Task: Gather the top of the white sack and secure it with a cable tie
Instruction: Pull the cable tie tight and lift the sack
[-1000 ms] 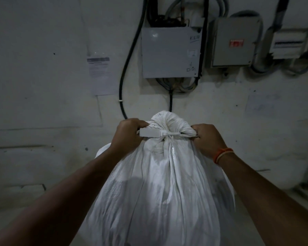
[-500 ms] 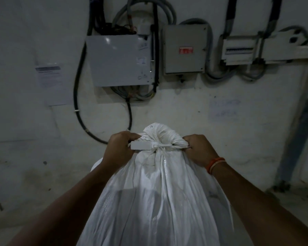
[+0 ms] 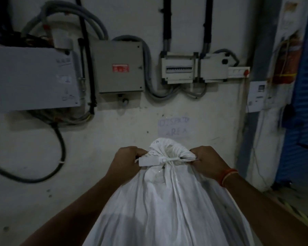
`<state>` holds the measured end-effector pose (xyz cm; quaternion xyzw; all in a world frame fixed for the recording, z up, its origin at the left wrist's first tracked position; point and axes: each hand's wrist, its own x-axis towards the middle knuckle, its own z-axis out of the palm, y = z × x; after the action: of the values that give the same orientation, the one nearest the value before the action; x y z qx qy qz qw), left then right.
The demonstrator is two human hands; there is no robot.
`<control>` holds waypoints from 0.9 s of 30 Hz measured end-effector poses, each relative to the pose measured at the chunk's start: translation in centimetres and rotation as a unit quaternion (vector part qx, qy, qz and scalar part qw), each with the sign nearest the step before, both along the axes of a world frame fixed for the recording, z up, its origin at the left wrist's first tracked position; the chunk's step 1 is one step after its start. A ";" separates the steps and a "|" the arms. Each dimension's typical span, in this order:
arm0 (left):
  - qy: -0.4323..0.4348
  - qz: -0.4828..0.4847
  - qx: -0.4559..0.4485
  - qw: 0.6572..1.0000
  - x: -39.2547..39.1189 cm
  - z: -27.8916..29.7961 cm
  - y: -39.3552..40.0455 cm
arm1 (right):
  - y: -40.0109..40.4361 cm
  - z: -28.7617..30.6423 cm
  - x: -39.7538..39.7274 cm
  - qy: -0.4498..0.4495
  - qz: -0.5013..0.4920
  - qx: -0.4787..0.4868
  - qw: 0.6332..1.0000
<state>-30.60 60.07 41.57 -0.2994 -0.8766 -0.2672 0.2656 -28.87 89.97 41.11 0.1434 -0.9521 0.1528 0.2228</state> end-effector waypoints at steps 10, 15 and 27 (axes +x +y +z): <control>-0.026 -0.057 0.017 0.998 -8.3 -3.3 14.2 | 14.5 -1.0 -6.4 -0.005 0.020 0.052 0.998; -0.084 -0.053 -0.041 0.994 -9.7 -6.6 19.6 | 21.7 -5.6 -9.9 -0.036 0.079 0.040 0.995; -0.338 0.163 -0.060 0.925 -10.6 -24.4 33.0 | 32.3 -28.3 -15.6 -0.207 0.148 -0.049 0.966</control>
<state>-41.20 93.03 17.18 -0.0597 -0.9654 -0.2527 -0.0251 -44.48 122.30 12.76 0.2367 -0.9369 0.2574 0.0025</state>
